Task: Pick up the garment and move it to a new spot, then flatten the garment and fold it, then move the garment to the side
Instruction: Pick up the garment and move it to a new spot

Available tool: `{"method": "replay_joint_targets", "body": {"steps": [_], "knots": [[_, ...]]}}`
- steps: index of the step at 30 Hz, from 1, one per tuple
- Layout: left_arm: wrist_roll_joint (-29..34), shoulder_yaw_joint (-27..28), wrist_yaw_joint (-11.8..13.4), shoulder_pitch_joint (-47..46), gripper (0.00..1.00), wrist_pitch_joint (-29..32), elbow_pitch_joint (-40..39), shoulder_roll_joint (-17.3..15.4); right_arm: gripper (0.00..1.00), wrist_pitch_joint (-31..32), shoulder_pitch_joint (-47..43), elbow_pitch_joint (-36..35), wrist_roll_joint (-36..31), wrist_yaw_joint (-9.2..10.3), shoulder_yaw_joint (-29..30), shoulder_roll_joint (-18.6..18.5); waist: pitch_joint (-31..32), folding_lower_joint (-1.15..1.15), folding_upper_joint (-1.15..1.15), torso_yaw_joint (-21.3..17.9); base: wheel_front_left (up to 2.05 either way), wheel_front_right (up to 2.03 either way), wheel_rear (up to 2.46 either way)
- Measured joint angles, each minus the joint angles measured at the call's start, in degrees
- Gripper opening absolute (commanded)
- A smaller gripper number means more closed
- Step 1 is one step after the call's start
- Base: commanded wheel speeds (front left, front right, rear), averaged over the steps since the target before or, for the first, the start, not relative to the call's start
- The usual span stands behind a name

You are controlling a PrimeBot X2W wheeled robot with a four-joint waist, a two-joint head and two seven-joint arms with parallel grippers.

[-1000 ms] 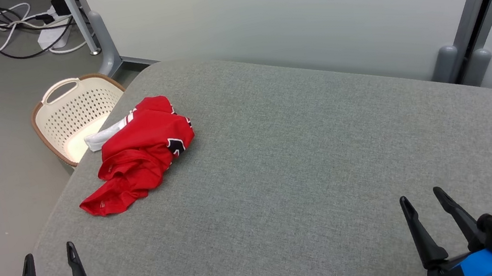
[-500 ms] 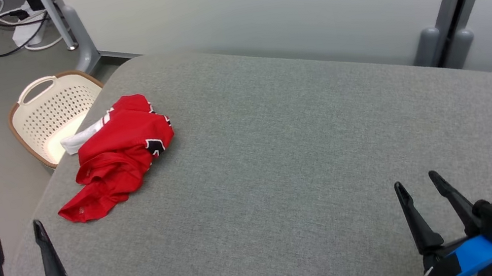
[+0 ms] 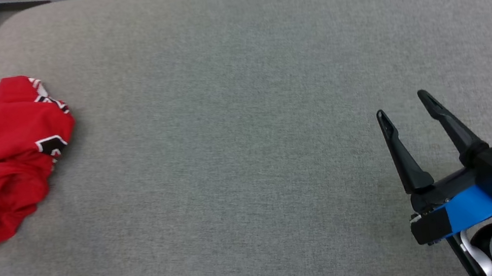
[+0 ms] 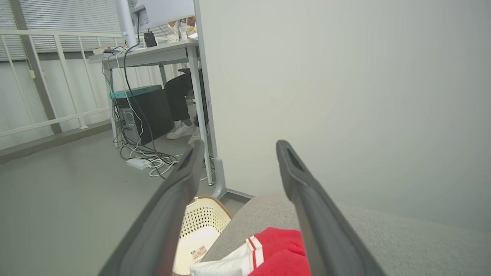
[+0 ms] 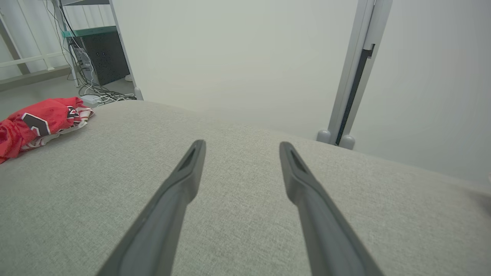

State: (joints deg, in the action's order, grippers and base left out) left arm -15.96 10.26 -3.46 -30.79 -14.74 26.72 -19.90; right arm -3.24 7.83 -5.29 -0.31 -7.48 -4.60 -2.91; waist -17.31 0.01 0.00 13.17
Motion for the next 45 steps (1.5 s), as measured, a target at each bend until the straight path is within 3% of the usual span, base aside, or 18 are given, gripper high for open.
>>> {"method": "replay_joint_targets", "body": {"steps": [5,11,20,29,30,31,32,36,45], "knots": [[-0.3,-0.2,-1.1,-9.8,1.0,1.1,9.0,-4.4,1.0,1.7,1.1,-4.3,-1.8,-0.01,0.4,-0.3,-5.7,0.0,0.0,-2.9,0.0,0.0,0.0],[-0.8,-1.8,-2.4,-16.9,1.0,5.2,21.5,-6.8,1.0,2.6,1.5,-7.1,-2.5,-0.01,0.8,-0.4,-10.9,0.01,0.0,-5.8,0.0,0.0,0.0],[-4.2,-5.4,-3.7,-22.2,1.0,18.1,36.1,-7.0,1.0,3.2,1.8,-8.8,-3.1,0.0,1.2,-0.7,-13.4,0.0,0.0,-7.4,0.0,0.0,0.0],[-10.3,-8.9,-3.7,-23.5,1.0,29.4,39.9,-6.6,1.0,3.7,2.8,-8.3,-2.8,-0.01,-0.1,-0.9,-12.6,-0.01,0.0,-7.8,0.0,0.0,0.0],[-10.9,-9.5,-3.7,-23.3,0.82,29.8,39.5,-6.9,1.0,3.7,2.8,-8.3,-2.6,-0.01,-0.2,-1.0,-12.5,-0.01,0.0,-8.0,0.0,0.0,0.0],[-11.6,-9.9,-3.7,-22.9,0.09,29.8,39.1,-7.0,1.0,3.6,2.8,-8.1,-2.5,-0.01,-0.3,-1.0,-12.3,-0.01,0.0,-8.2,0.0,0.0,0.0],[-12.4,-10.2,-3.7,-22.3,0.0,29.7,38.7,-7.2,1.0,3.5,2.8,-8.0,-2.4,0.0,-0.3,-1.0,-12.1,-0.01,0.0,-8.4,0.0,0.0,0.0],[-13.8,-13.0,-3.7,-20.2,0.0,27.3,36.9,-8.7,1.0,3.0,2.7,-7.1,-2.1,-0.01,-1.0,-1.0,-11.1,-0.01,0.0,-9.3,0.0,0.0,0.0],[-13.7,-19.4,-4.0,-20.2,0.0,13.9,33.3,-10.9,1.0,0.1,2.5,-2.6,-0.3,-0.01,-1.8,-0.4,-6.2,-0.01,0.0,-11.4,0.0,0.0,0.0]]}}
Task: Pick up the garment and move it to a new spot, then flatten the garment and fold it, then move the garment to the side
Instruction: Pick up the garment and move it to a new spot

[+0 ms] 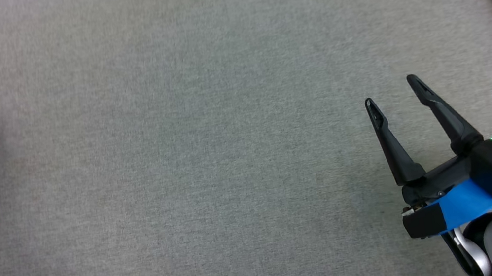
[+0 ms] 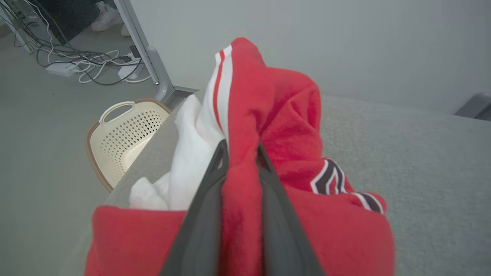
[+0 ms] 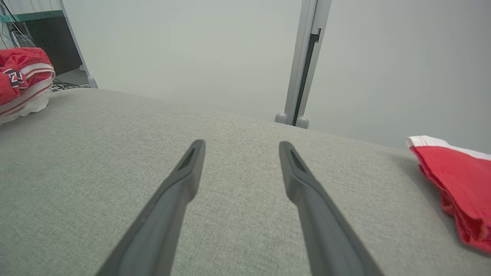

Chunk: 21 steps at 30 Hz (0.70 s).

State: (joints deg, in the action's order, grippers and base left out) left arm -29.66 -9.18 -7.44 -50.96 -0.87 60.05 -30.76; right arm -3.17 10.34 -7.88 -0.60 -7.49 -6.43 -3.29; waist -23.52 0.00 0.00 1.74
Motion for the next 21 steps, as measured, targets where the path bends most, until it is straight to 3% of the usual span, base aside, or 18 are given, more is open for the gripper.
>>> {"method": "replay_joint_targets", "body": {"steps": [10,21], "knots": [[3.0,-7.6,0.0,-6.9,0.0,-11.3,-6.7,-2.1,1.0,-3.7,-2.2,5.4,4.2,0.0,-0.3,0.3,6.7,-0.01,0.0,-3.5,0.0,0.0,0.0],[6.1,-12.2,0.0,-11.9,0.0,-11.6,-23.5,0.7,1.0,-7.6,-3.3,9.1,9.1,0.01,-1.2,0.3,10.1,-0.01,0.0,-11.7,0.0,0.0,0.0]]}}
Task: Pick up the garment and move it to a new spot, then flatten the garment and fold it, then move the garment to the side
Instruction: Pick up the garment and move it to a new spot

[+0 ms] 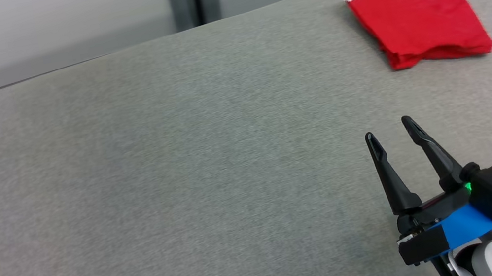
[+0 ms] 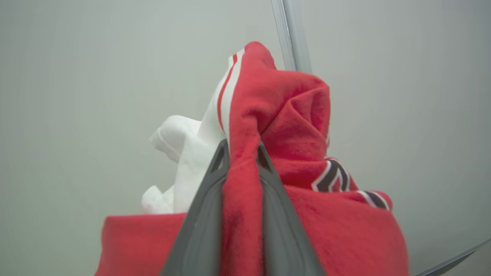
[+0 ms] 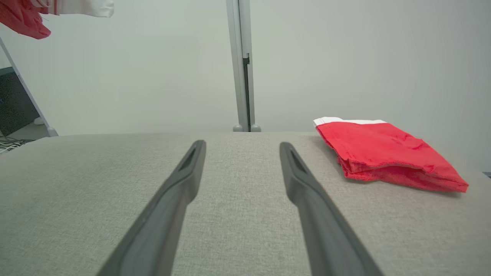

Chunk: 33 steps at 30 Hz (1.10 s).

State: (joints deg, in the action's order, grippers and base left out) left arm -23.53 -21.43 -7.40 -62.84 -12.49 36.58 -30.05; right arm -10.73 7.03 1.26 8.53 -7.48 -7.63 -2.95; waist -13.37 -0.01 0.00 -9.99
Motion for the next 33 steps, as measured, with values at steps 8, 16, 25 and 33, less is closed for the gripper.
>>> {"method": "replay_joint_targets", "body": {"steps": [8,16,25,33], "knots": [[0.2,-3.3,1.0,2.4,0.0,4.5,-11.9,2.8,1.0,-2.5,0.0,2.8,3.4,0.0,-1.6,0.0,0.3,0.01,0.0,-6.4,0.0,0.0,0.0],[-0.7,-7.5,2.4,12.5,0.0,6.3,-17.2,5.8,1.0,-3.7,0.5,4.6,4.4,0.0,-2.7,0.0,0.4,0.01,0.0,-9.3,0.0,0.0,0.0],[-1.9,-11.4,3.6,24.2,0.0,5.5,-16.5,8.4,1.0,-4.1,0.8,5.5,4.5,0.0,-2.9,0.0,0.2,0.01,0.0,-9.1,0.0,0.0,0.0],[-2.5,-15.2,3.9,32.2,0.0,2.5,-9.9,11.3,1.0,-4.2,1.0,6.6,4.6,-0.01,-3.4,0.0,0.1,0.01,0.0,-7.7,0.0,0.0,0.0]]}}
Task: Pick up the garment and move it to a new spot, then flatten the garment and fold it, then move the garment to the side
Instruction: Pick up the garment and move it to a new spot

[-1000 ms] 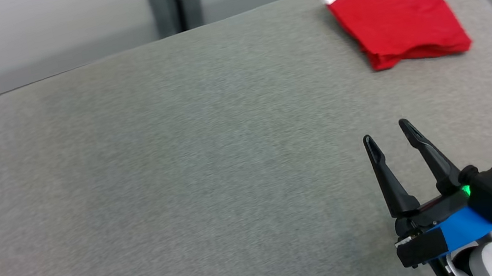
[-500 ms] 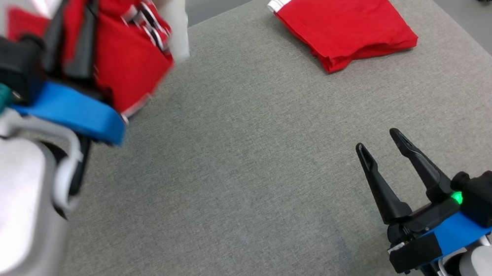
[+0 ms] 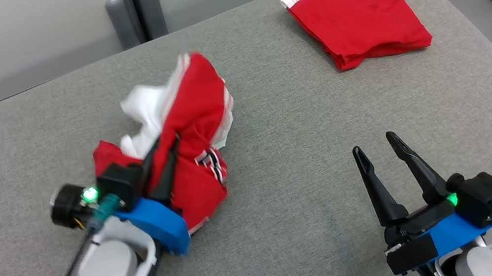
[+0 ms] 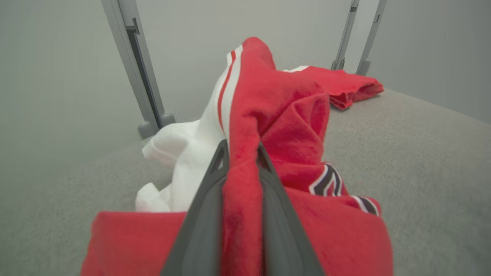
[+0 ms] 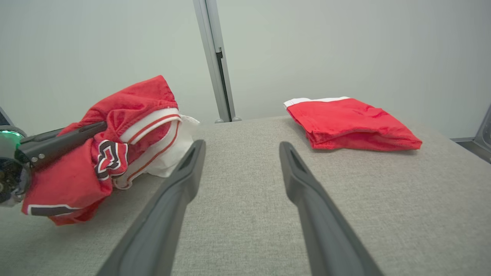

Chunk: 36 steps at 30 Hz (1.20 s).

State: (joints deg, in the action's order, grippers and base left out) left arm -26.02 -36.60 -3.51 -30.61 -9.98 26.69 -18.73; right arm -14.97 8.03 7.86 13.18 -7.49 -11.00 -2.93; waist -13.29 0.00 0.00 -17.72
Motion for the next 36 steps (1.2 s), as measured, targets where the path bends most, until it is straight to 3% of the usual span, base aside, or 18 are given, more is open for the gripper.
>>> {"method": "replay_joint_targets", "body": {"steps": [1,2,3,4,14,22,36], "knots": [[0.4,-0.7,0.0,0.5,0.0,-0.2,1.0,0.4,1.0,0.0,0.0,0.1,0.0,0.01,-0.1,0.0,0.1,0.0,0.0,0.2,0.0,0.0,0.0],[0.8,-1.2,0.0,0.9,0.18,-0.4,1.8,0.7,1.0,0.0,0.0,0.3,0.0,0.0,-0.2,0.0,0.2,0.0,0.0,0.3,0.0,0.0,0.0],[0.9,-1.5,0.0,1.1,0.76,-0.9,2.5,1.0,1.0,0.0,0.0,0.4,0.0,0.0,-0.2,0.0,0.3,0.0,0.0,0.4,0.0,0.0,0.0],[0.9,-1.5,0.2,1.2,1.0,-1.4,3.0,1.5,1.0,0.0,0.0,0.6,0.0,0.01,-0.2,0.0,0.4,0.0,0.0,0.6,0.0,0.0,0.0],[1.4,2.4,2.6,1.3,1.0,-4.9,0.6,3.8,1.0,0.0,-0.9,1.6,-0.7,0.01,1.6,0.0,2.5,0.0,0.0,4.1,0.0,0.0,0.0],[3.5,12.0,5.5,8.1,1.0,-5.0,-7.6,3.0,1.0,-0.1,-1.5,2.0,-1.6,0.01,3.4,0.0,4.6,0.0,0.0,9.0,0.0,0.0,0.0],[6.3,24.1,7.0,21.9,1.0,-5.0,-11.4,3.3,1.0,0.8,-4.4,2.6,-3.1,0.01,7.9,0.0,9.7,0.0,0.0,17.2,0.0,0.0,0.0]]}}
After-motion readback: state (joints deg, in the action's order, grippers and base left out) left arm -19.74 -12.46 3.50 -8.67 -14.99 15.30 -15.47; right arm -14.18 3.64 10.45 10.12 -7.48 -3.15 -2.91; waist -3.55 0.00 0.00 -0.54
